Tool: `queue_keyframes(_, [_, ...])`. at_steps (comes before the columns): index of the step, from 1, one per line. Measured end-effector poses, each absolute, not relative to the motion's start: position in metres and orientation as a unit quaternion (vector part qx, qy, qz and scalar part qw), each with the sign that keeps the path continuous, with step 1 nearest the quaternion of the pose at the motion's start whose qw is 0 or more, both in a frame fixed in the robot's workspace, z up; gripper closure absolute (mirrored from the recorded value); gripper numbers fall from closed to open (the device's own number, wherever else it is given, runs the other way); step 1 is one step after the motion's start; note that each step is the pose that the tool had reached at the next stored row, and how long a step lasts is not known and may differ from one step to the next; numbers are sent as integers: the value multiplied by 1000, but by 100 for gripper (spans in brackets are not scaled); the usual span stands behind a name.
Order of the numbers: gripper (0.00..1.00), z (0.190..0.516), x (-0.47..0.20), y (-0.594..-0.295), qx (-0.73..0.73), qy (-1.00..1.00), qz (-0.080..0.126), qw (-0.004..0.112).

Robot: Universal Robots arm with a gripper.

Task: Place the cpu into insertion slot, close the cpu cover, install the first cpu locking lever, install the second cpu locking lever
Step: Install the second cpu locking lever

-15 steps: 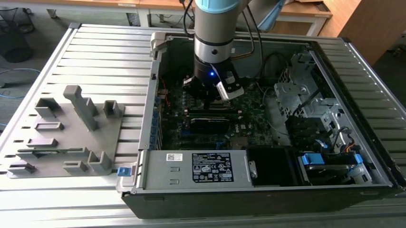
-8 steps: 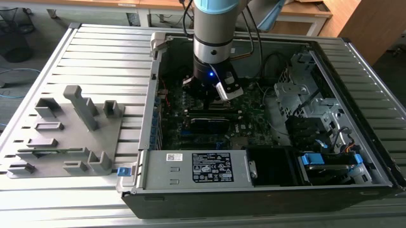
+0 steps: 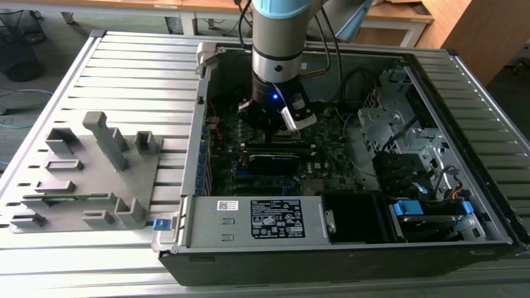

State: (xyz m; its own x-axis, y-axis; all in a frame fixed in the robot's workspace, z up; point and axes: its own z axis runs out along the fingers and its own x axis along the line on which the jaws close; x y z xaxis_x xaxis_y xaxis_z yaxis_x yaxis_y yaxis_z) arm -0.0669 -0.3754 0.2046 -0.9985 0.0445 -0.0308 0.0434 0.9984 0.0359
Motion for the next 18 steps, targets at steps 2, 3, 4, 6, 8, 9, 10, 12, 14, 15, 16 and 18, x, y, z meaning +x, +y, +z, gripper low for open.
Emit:
queue_keyframes(2, [89,204,-68,-375,22,999,18,16])
queue_keyframes(3, [89,204,-70,-375,22,999,18,16])
queue_keyframes(4, [89,204,-71,-375,22,999,18,16])
queue_keyframes(6, [89,203,-74,-375,22,999,18,16])
queue_keyframes(8, [89,203,-76,-375,22,999,18,16])
queue_keyframes(9, [89,202,-76,-375,22,999,18,16])
queue_keyframes(10, [89,202,-76,-375,22,999,18,16])
queue_keyframes(12, [89,201,-76,-375,22,999,18,16])
queue_keyframes(14, [89,201,-76,-375,22,999,20,16])
queue_keyframes(15, [89,201,-76,-374,22,999,21,16])
queue_keyframes(16, [89,201,-76,-374,22,999,22,16])
queue_keyframes(18, [89,200,-76,-374,22,999,23,16])
